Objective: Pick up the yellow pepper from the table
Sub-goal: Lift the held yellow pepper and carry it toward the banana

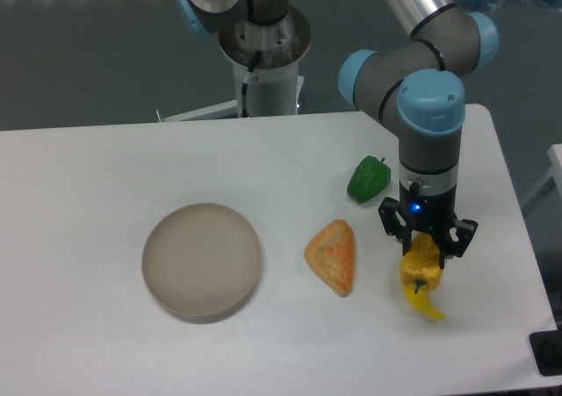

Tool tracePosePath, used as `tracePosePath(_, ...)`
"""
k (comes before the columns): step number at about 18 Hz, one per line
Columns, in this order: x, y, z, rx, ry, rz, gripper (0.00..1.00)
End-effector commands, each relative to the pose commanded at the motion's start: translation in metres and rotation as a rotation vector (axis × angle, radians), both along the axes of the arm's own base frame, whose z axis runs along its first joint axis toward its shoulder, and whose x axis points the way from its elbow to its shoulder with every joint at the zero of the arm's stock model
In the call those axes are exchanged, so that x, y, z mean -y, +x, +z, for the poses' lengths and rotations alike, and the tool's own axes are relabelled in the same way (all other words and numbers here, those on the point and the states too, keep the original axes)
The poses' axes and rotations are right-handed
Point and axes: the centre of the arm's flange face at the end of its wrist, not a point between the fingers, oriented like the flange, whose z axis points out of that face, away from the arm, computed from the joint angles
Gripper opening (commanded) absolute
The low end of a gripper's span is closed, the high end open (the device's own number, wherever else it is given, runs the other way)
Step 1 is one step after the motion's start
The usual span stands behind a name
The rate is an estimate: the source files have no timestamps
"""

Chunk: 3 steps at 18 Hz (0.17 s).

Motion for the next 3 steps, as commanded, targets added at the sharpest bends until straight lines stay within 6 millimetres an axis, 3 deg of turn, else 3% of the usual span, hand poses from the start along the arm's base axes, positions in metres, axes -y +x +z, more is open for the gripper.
tracePosePath(3,0.0007,-0.0005,0.001,0.0,0.002,0.001,0.39)
